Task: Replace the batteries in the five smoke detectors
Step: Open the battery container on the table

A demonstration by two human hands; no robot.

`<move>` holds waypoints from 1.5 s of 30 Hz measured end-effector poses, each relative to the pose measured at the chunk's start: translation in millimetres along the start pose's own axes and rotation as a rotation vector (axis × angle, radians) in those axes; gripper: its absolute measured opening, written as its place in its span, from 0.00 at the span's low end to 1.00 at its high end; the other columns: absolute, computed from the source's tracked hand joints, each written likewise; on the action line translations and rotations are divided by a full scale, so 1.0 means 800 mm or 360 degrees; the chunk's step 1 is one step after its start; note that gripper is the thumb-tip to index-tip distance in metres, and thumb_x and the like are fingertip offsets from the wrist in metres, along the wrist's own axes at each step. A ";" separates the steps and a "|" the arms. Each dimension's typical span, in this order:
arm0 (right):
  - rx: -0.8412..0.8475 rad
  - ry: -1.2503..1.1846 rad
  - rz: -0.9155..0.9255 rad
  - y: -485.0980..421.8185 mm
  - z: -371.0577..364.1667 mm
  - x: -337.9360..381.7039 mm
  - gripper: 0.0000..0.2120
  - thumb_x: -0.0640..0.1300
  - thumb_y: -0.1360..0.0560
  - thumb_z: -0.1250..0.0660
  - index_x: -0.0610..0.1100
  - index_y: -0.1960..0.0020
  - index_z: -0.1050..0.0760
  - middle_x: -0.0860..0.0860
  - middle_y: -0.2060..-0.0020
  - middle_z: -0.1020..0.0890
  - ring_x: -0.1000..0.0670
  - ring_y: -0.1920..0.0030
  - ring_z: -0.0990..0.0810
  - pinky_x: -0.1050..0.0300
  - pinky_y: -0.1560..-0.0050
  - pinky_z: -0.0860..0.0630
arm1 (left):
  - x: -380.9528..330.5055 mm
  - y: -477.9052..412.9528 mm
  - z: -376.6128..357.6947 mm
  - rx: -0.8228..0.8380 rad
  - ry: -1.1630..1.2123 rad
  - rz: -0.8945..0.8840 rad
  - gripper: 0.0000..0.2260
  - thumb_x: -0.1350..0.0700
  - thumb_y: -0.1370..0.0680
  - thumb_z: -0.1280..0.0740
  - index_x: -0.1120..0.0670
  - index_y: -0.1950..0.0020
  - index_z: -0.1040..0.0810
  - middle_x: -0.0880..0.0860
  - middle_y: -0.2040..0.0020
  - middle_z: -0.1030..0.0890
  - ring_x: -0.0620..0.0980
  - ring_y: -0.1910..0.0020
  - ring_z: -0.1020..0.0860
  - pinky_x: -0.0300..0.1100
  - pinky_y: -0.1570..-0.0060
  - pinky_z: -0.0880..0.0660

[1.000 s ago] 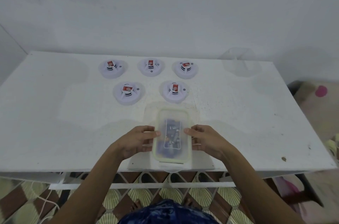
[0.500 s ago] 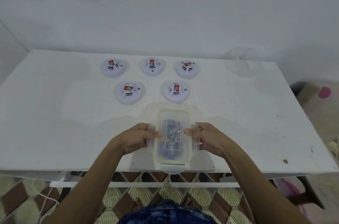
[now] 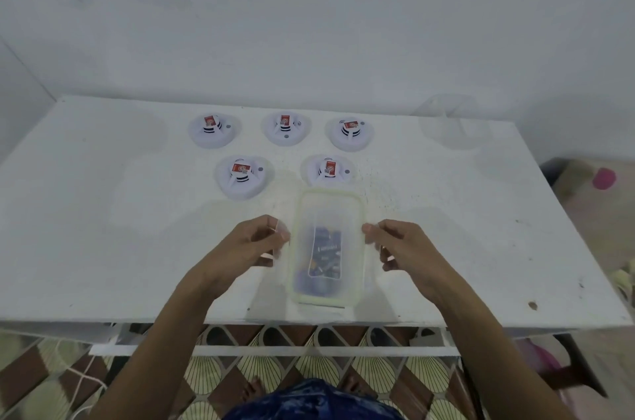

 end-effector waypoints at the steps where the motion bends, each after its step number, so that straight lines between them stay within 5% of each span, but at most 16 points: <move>1: -0.0011 0.0007 0.0043 0.007 0.005 0.012 0.14 0.53 0.25 0.32 0.43 0.61 0.20 0.48 0.69 0.28 0.51 0.69 0.30 0.59 0.66 0.26 | -0.011 0.004 0.001 0.0000 -0.0001 -0.0071 0.05 0.56 0.20 0.35 0.56 0.54 0.22 0.50 0.59 0.22 0.48 0.58 0.25 0.44 0.53 0.26; 5: 0.0058 -0.0151 0.0161 0.032 0.014 0.049 0.13 0.53 0.23 0.34 0.43 0.57 0.24 0.50 0.75 0.33 0.50 0.74 0.38 0.57 0.71 0.33 | -0.048 0.015 0.004 -0.0168 -0.0050 -0.0300 0.04 0.57 0.22 0.33 0.54 0.54 0.19 0.50 0.54 0.19 0.46 0.56 0.24 0.44 0.52 0.27; 9: 0.0185 -0.0481 0.0255 0.045 0.007 0.066 0.04 0.46 0.20 0.37 0.45 0.51 0.27 0.40 0.60 0.17 0.43 0.66 0.23 0.48 0.62 0.22 | -0.069 0.022 0.006 -0.0322 0.0009 -0.0460 0.04 0.52 0.26 0.32 0.46 0.57 0.17 0.66 0.56 0.27 0.51 0.62 0.29 0.46 0.58 0.29; 11: 0.0239 -0.0702 0.0225 0.044 0.003 0.063 0.02 0.41 0.22 0.37 0.44 0.51 0.26 0.40 0.50 0.17 0.41 0.57 0.19 0.45 0.57 0.21 | -0.070 0.022 0.005 -0.0300 0.0040 -0.0495 0.06 0.54 0.23 0.35 0.49 0.53 0.18 0.65 0.55 0.26 0.51 0.62 0.25 0.44 0.57 0.25; 14: 0.0245 -0.1040 0.0151 0.037 -0.006 0.052 0.06 0.41 0.24 0.40 0.41 0.54 0.26 0.40 0.48 0.20 0.40 0.53 0.20 0.45 0.58 0.22 | -0.063 0.021 -0.002 -0.0217 0.0099 -0.0493 0.08 0.62 0.18 0.41 0.56 0.47 0.22 0.54 0.51 0.21 0.52 0.54 0.20 0.44 0.52 0.22; 17: 0.0099 -0.0998 0.0164 0.034 -0.012 0.041 0.03 0.40 0.22 0.38 0.42 0.52 0.31 0.36 0.48 0.19 0.39 0.56 0.19 0.46 0.59 0.22 | -0.051 0.018 -0.006 -0.0233 0.0203 -0.0477 0.08 0.64 0.20 0.40 0.58 0.47 0.22 0.54 0.50 0.19 0.58 0.48 0.20 0.42 0.54 0.22; 22: -0.0011 -0.1048 0.0031 0.029 -0.023 0.025 0.24 0.33 0.26 0.31 0.49 0.36 0.35 0.40 0.55 0.21 0.44 0.60 0.20 0.40 0.51 0.21 | -0.039 0.012 -0.016 -0.0300 0.0118 -0.0482 0.16 0.71 0.21 0.45 0.57 0.48 0.20 0.51 0.49 0.17 0.56 0.46 0.19 0.44 0.51 0.22; 25: 0.0034 -0.0975 -0.0020 0.027 -0.023 0.022 0.15 0.32 0.26 0.33 0.41 0.41 0.26 0.41 0.58 0.20 0.44 0.59 0.20 0.45 0.56 0.19 | -0.039 0.014 -0.024 -0.0323 0.0051 -0.0521 0.17 0.71 0.20 0.47 0.55 0.44 0.22 0.48 0.49 0.17 0.49 0.49 0.18 0.44 0.50 0.22; 32: 0.0066 -0.0848 0.0035 0.026 -0.009 0.014 0.17 0.36 0.24 0.34 0.45 0.37 0.31 0.40 0.52 0.15 0.39 0.53 0.16 0.46 0.55 0.20 | 0.010 0.000 -0.013 -0.0634 -0.0261 -0.0184 0.14 0.53 0.21 0.34 0.44 0.37 0.28 0.47 0.43 0.20 0.47 0.46 0.21 0.46 0.51 0.20; 36: 0.0034 -0.0854 0.0048 0.023 0.007 0.002 0.16 0.36 0.23 0.35 0.45 0.36 0.31 0.40 0.52 0.16 0.38 0.53 0.16 0.45 0.55 0.19 | 0.036 -0.009 -0.029 -0.0359 -0.0331 0.0184 0.17 0.51 0.23 0.32 0.46 0.35 0.28 0.49 0.43 0.23 0.46 0.48 0.21 0.41 0.63 0.20; 45: 0.0016 -0.0853 0.0080 0.012 0.068 -0.019 0.15 0.37 0.22 0.37 0.45 0.36 0.30 0.39 0.51 0.16 0.39 0.54 0.17 0.44 0.57 0.20 | 0.020 -0.036 -0.057 -0.0441 -0.0457 0.0061 0.14 0.56 0.22 0.33 0.49 0.37 0.24 0.52 0.46 0.20 0.46 0.53 0.18 0.47 0.65 0.18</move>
Point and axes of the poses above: each hand's wrist, its own y-axis away from the middle knuckle, its own z-axis out of the back of the hand, x = y × z, the point moved 6 cm from there along -y, towards the middle knuckle
